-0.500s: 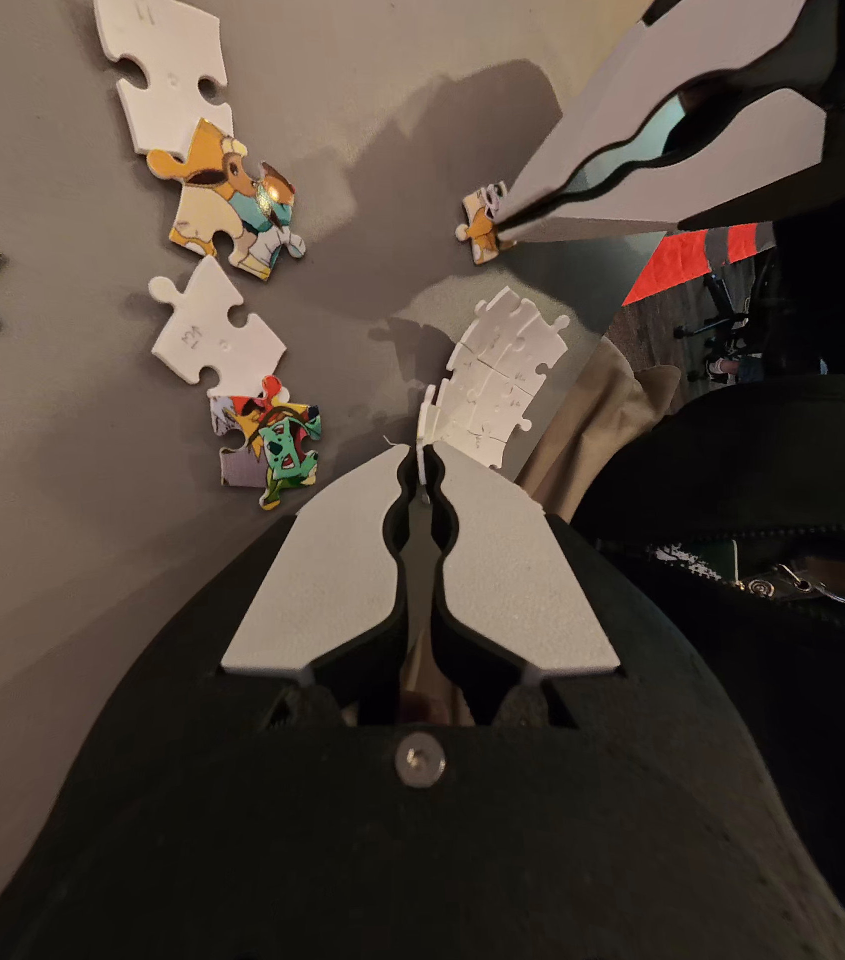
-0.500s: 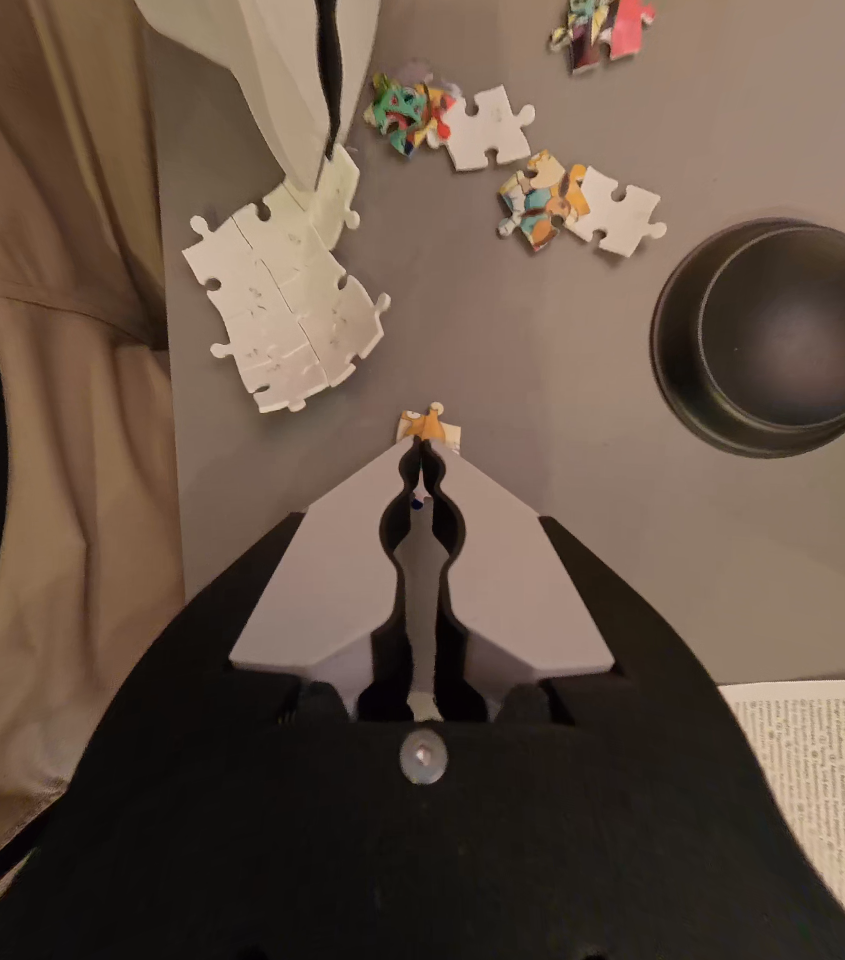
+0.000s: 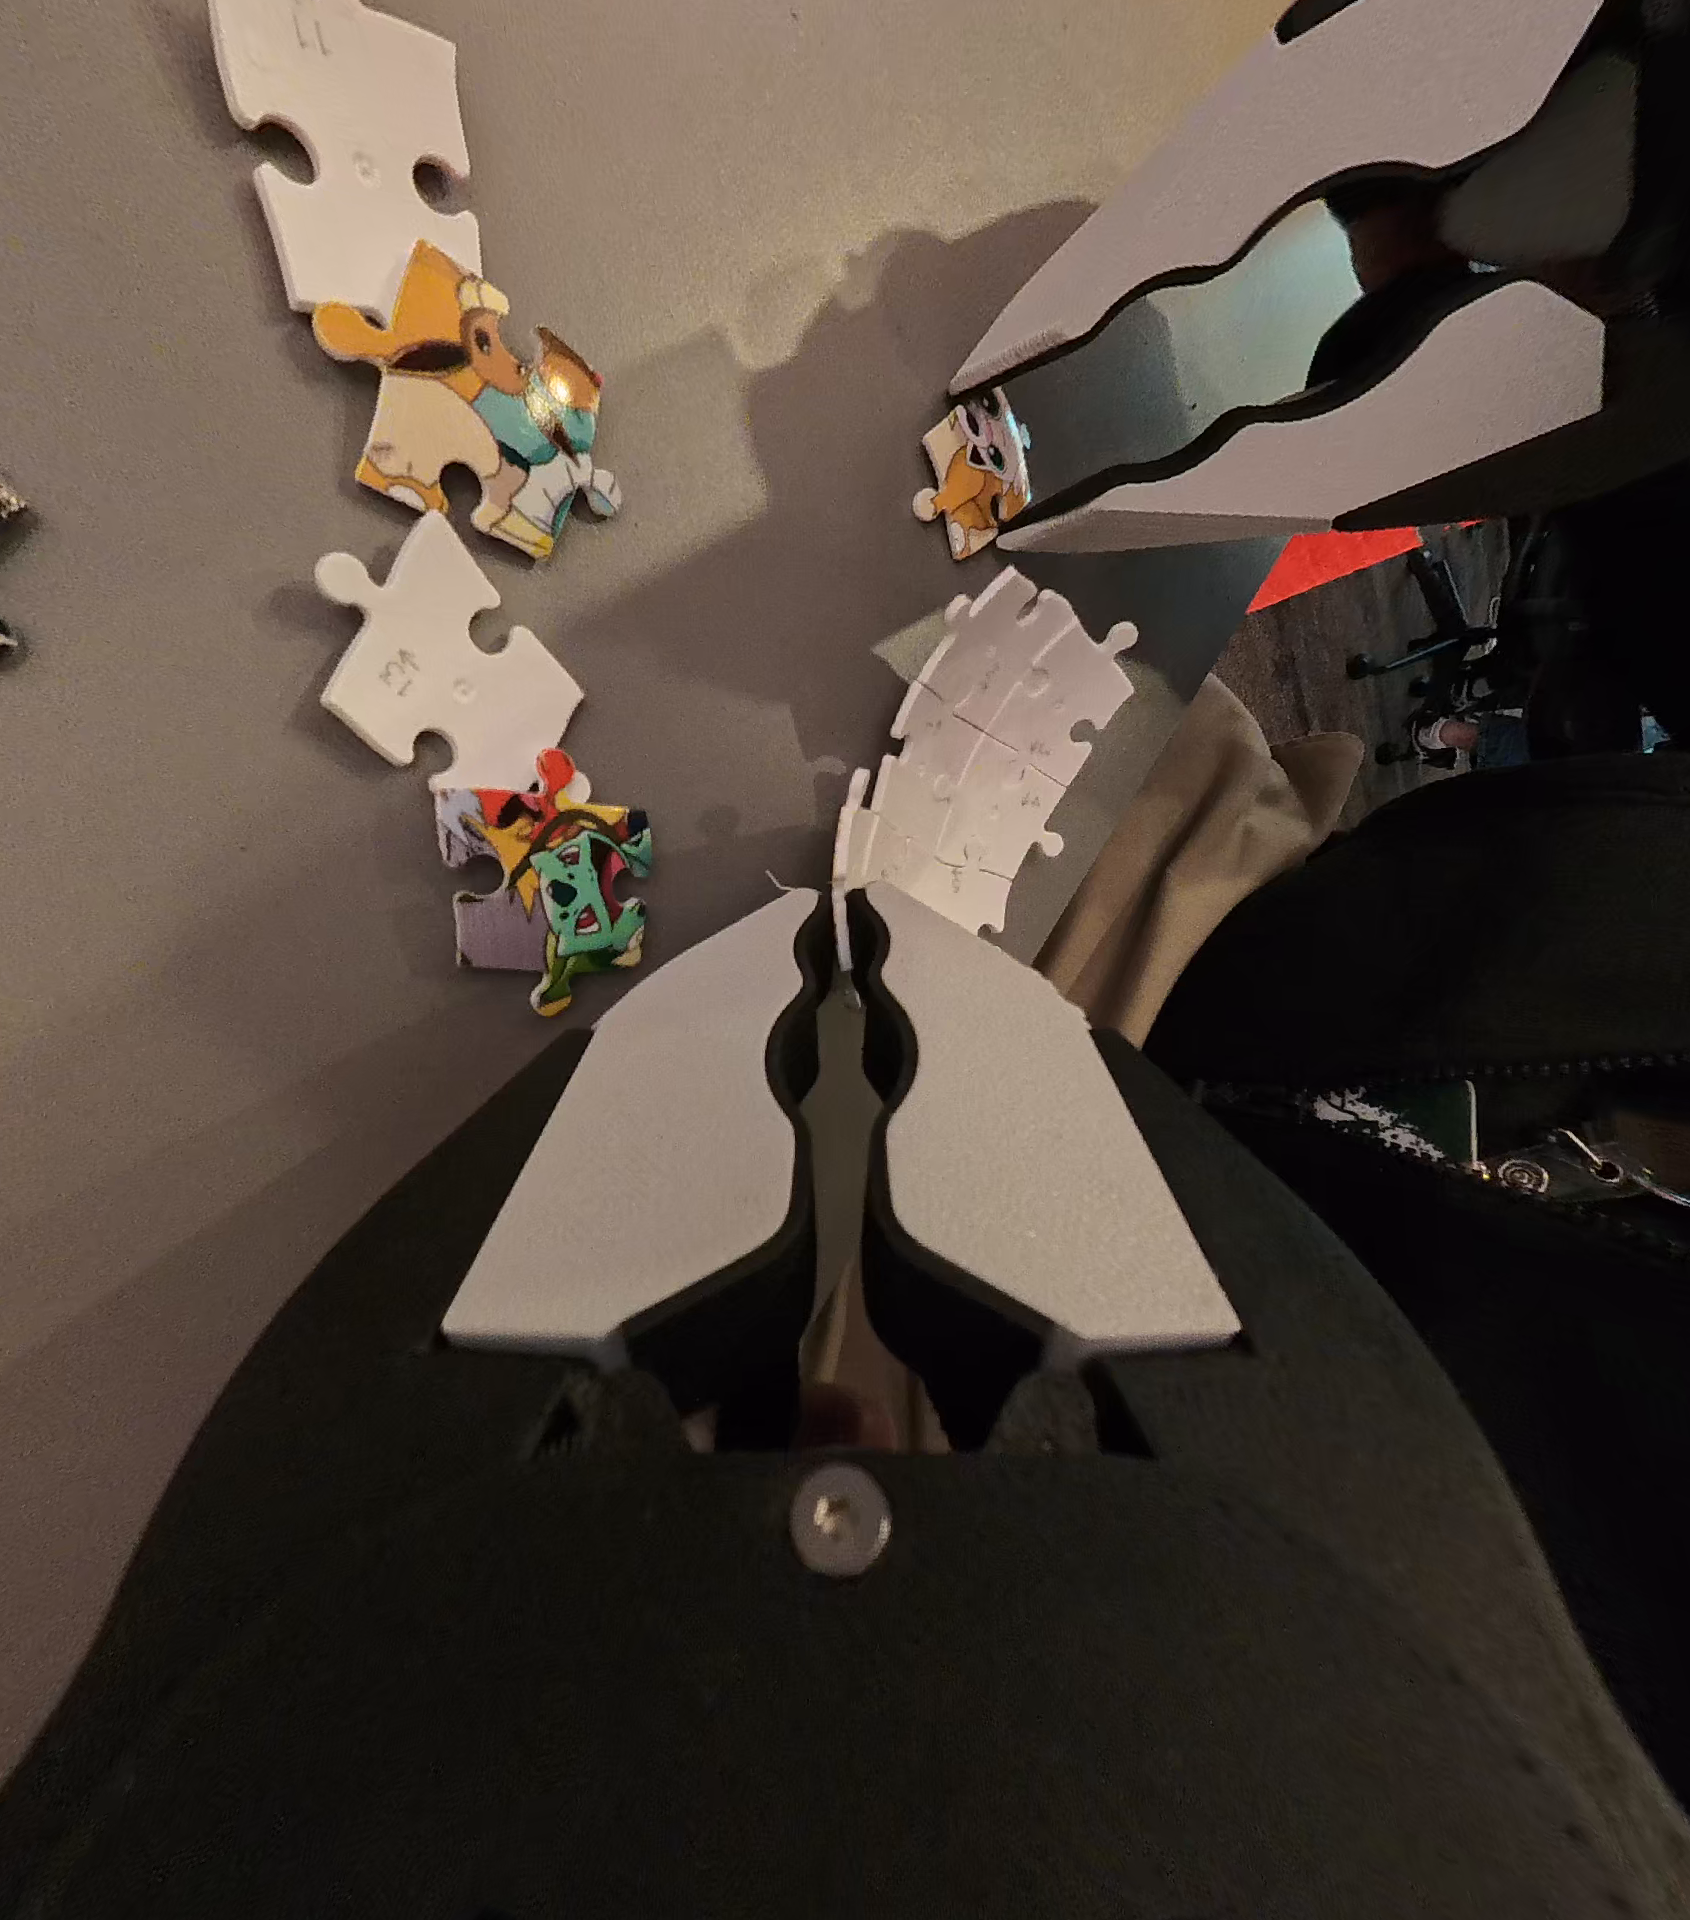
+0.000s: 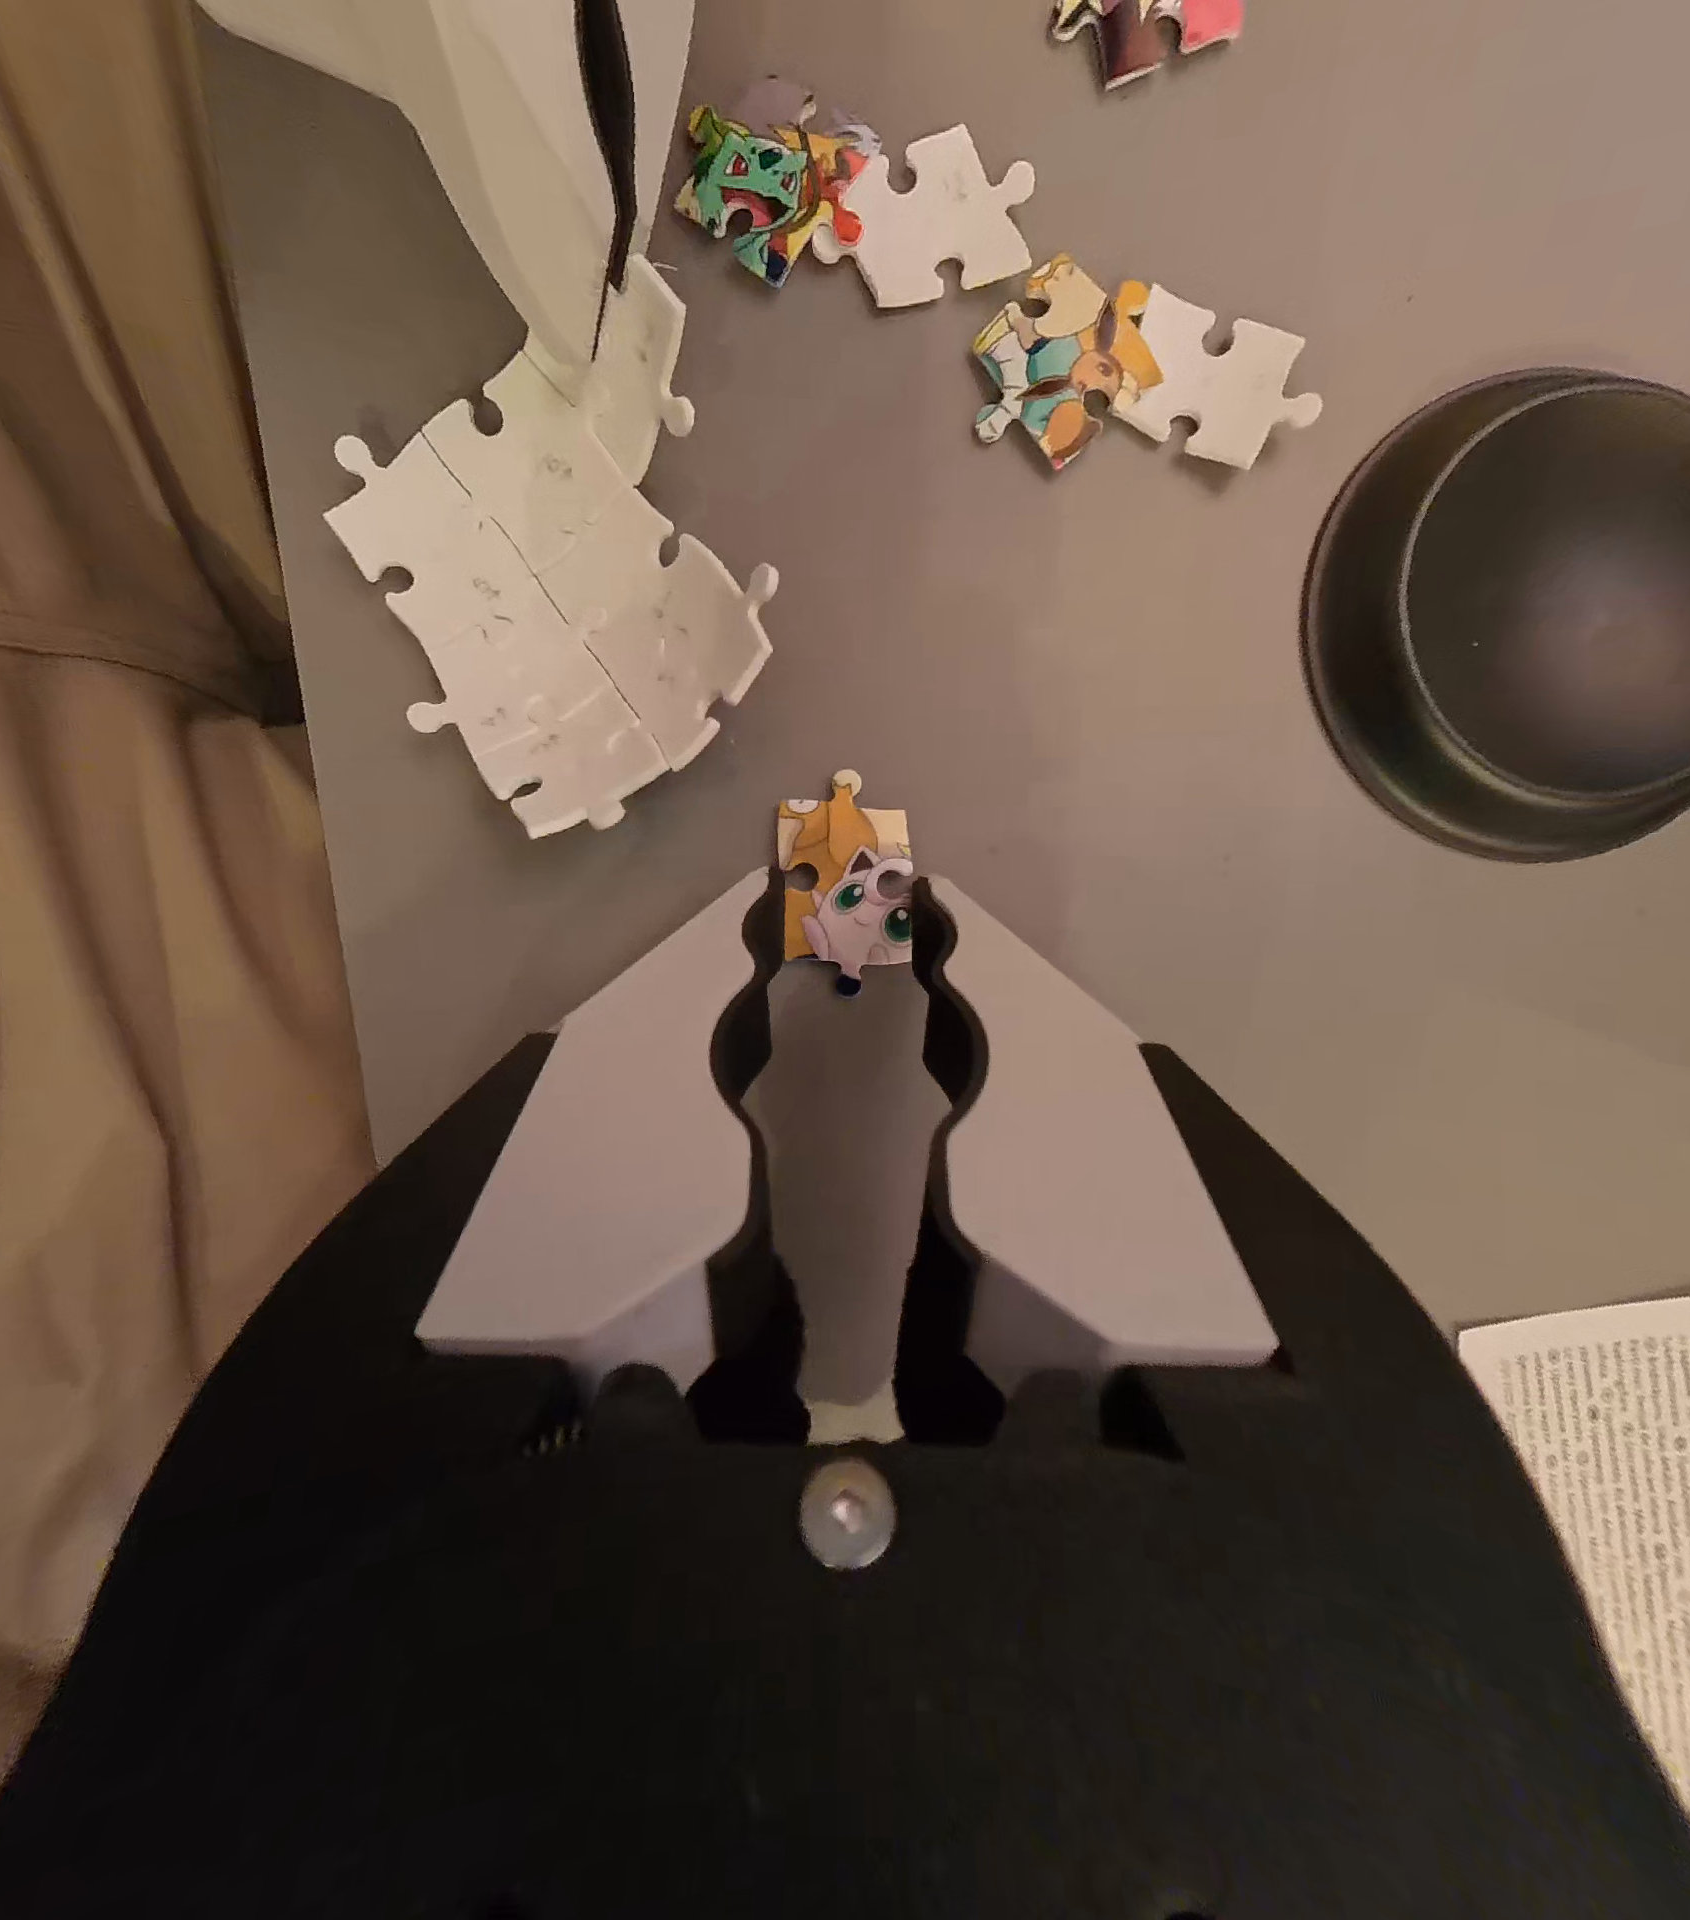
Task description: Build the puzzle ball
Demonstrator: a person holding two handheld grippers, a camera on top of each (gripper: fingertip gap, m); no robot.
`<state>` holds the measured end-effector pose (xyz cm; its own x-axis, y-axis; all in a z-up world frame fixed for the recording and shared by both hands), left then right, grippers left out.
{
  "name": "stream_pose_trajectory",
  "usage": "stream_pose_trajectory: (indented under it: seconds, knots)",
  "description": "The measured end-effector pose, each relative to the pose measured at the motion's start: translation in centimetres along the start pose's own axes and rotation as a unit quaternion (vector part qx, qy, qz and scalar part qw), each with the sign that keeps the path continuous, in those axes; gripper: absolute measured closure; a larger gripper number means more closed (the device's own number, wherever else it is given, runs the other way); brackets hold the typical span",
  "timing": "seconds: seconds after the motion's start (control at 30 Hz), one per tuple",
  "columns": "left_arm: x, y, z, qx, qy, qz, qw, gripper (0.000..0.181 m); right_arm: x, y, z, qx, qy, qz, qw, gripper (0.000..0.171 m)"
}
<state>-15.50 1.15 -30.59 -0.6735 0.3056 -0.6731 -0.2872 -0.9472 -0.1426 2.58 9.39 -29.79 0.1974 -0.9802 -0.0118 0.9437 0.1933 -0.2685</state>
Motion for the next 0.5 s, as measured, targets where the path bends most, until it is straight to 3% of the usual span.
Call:
stream_pose_trajectory:
  seconds: [0.27,0.4,0.5]
  knots:
    - [0.1,0.0,0.1,-0.002,0.002,0.000,1.000,0.179,-0.8,1.0,0.4,-0.029,-0.077,-0.026,0.996,0.148]
    - [0.1,0.0,0.0,-0.001,0.002,-0.001,1.000,0.179,-0.4,1.4,0.7,-0.006,-0.037,0.019,0.999,0.139]
    - [0.0,-0.1,-0.1,0.000,0.003,-0.002,1.000,0.179,0.1,1.3,0.5,0.006,-0.005,0.041,0.999,0.145]
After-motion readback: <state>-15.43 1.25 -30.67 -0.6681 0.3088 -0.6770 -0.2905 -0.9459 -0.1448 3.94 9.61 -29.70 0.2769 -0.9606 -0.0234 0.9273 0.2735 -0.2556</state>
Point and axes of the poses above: each gripper's, where its closed fingertips meet, z back along the fingers, y out of its underside, x = y × z across the jaws, the point moved 9 cm from there along z, back along the fingers, and after that the axes turned 15 degrees about x, right-handed, at the moved point
